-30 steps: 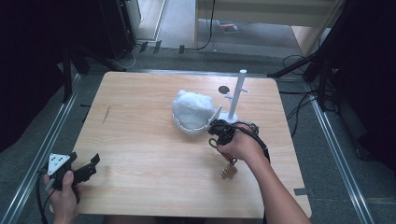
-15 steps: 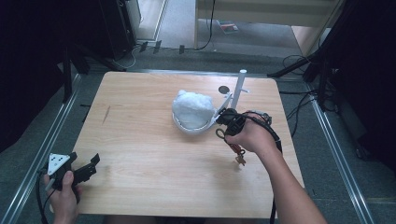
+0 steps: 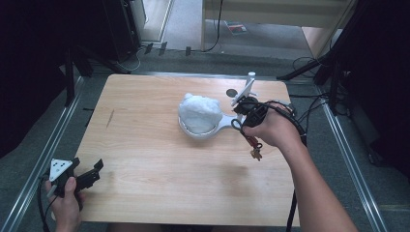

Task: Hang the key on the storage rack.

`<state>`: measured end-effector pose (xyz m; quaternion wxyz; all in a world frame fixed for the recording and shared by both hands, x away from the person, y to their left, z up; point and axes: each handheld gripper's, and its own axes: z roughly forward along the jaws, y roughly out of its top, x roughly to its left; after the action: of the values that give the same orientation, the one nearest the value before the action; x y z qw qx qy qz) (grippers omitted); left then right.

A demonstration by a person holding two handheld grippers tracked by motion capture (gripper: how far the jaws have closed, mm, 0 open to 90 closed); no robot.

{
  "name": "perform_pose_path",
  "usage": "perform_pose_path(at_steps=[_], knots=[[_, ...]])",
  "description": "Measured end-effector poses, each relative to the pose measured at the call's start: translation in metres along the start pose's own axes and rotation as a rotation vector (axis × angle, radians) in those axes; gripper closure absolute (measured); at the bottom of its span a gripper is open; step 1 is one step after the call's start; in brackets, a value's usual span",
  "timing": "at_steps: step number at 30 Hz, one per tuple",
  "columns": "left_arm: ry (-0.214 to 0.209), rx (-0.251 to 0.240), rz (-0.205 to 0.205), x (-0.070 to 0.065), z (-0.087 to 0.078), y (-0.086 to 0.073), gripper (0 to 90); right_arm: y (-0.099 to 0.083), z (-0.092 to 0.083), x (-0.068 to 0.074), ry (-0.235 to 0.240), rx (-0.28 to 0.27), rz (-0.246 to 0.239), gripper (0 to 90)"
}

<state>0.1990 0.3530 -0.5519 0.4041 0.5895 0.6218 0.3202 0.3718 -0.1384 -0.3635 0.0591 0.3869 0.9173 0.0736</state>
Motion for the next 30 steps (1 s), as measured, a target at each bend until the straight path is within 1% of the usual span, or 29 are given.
perform_pose_path(at_steps=[1,4,5,6,8,12,19,20,22,24,30], knots=[[0.0,0.001,0.0,0.0,0.0,0.0,14.0,0.0,-0.004,-0.001,0.0,0.003,0.009,86.2],[0.0,0.002,0.0,0.0,0.0,0.0,14.0,0.002,-0.013,-0.004,-0.002,-0.002,0.014,86.2],[0.0,0.002,0.0,0.0,0.0,0.0,14.0,0.002,-0.015,-0.006,-0.004,-0.005,0.008,86.1],[0.0,0.002,-0.001,0.0,0.0,0.0,14.0,0.003,-0.017,-0.006,-0.003,-0.007,0.017,86.1],[0.001,0.002,-0.001,0.0,0.0,0.0,14.0,0.004,-0.024,-0.01,-0.011,-0.011,0.021,86.2],[0.001,0.002,0.0,0.0,0.0,0.0,14.0,0.006,-0.036,-0.017,-0.01,-0.025,0.038,86.2],[-0.001,0.003,-0.001,0.0,0.0,0.0,13.9,0.009,-0.055,-0.031,-0.031,-0.052,0.045,86.1],[-0.001,0.005,-0.001,0.0,0.0,0.0,13.9,0.009,-0.057,-0.033,-0.034,-0.054,0.053,86.1],[-0.001,0.005,-0.001,0.0,0.0,0.0,13.9,0.01,-0.059,-0.038,-0.038,-0.056,0.056,86.1],[-0.001,0.005,-0.001,0.0,0.0,0.0,13.9,0.011,-0.06,-0.041,-0.038,-0.049,0.075,86.1],[-0.001,0.005,-0.001,0.0,0.0,0.0,13.9,0.014,-0.06,-0.051,-0.042,-0.041,0.095,86.1]])
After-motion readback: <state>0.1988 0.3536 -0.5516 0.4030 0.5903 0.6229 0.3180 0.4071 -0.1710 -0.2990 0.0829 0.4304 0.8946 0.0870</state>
